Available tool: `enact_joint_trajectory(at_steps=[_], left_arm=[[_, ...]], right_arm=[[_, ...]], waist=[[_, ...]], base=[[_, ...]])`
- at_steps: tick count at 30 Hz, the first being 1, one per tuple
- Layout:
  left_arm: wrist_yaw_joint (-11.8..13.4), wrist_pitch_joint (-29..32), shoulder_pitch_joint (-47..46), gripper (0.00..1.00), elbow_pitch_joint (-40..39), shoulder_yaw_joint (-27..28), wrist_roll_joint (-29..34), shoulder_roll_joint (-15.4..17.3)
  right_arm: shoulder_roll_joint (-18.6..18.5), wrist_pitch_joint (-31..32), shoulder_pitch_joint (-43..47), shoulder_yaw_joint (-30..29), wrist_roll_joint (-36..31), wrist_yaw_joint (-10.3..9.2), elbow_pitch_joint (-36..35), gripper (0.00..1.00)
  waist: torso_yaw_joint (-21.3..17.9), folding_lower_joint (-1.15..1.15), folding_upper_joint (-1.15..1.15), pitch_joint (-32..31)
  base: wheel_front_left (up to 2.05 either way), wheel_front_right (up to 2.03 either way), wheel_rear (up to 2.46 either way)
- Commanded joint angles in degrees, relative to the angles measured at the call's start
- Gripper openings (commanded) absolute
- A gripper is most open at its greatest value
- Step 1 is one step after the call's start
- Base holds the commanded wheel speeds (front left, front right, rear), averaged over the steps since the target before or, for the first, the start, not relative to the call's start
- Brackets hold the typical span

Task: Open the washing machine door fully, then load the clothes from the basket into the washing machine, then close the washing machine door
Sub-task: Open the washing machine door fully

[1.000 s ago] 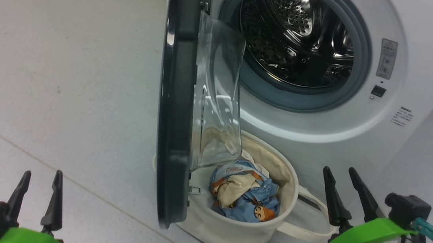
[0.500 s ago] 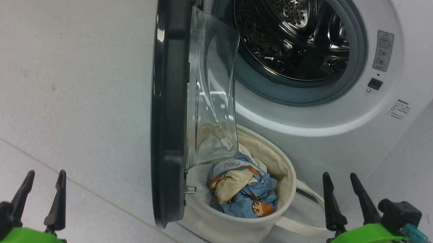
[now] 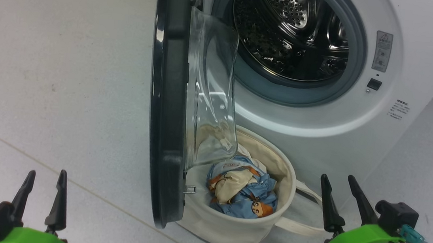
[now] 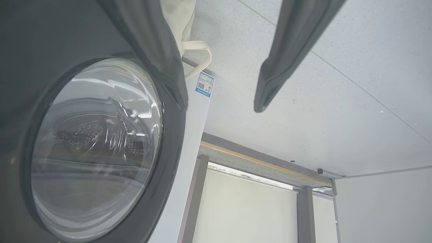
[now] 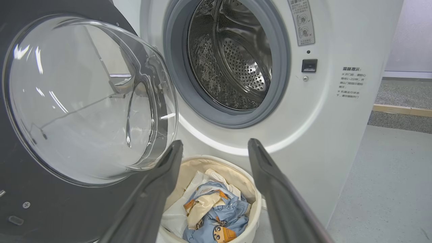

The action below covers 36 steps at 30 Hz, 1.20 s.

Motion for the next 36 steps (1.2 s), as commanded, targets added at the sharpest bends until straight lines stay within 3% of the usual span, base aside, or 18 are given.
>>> enact_joint_trajectory(at_steps=[1, 13, 14, 15, 20, 28, 36], left_arm=[[-0.33, -0.69, -2.47, 1.0, -1.96, 1.49, -0.24, 0.75], [-0.33, -0.69, -2.51, 1.0, -1.23, 1.09, -0.76, 0.96], [-0.33, -0.69, -2.6, 0.19, -1.42, 0.89, -0.87, 0.97], [-0.33, -0.69, -2.67, 0.0, -1.84, 0.62, -0.98, 0.98], [-0.33, -0.69, -3.36, 0.0, -7.89, -0.52, -0.9, 0.17], [-0.33, -0.69, -3.99, 0.0, -28.02, -8.05, 0.32, -2.73], [-0.33, -0.69, -2.93, 0.0, -31.69, -18.72, 0.74, -3.11]], right_arm=[[-0.07, -0.72, -1.66, 0.58, -0.14, 0.05, -1.4, 1.0], [0.21, -0.72, -1.78, 0.62, 0.03, 0.05, -0.31, 1.0], [0.25, -0.72, -1.83, 0.56, 0.05, 0.05, -0.29, 1.0], [0.27, -0.72, -1.85, 0.5, 0.04, 0.05, -0.28, 1.0], [0.52, -0.72, -1.77, -0.02, 0.0, 0.05, -1.0, 1.0], [0.76, -0.72, -1.71, -0.29, 0.28, 0.05, -1.94, 1.0], [1.12, -0.72, -1.74, -0.15, 0.62, 0.05, -2.21, 1.0]], waist=[[0.0, 0.0, 0.0, -0.03], [-0.4, 0.0, 0.0, -0.18], [-0.46, 0.0, 0.0, -0.21], [-0.52, 0.0, 0.0, -0.26], [-0.79, 0.0, 0.0, -0.39], [-1.78, 0.0, 0.0, -0.5], [-3.31, 0.0, 0.0, -0.58]], base=[[0.0, 0.0, 0.0], [0.0, 0.0, 0.0], [0.0, 0.0, 0.0], [0.0, 0.0, 0.0], [0.0, 0.0, 0.0], [0.0, 0.0, 0.0], [0.0, 0.0, 0.0]])
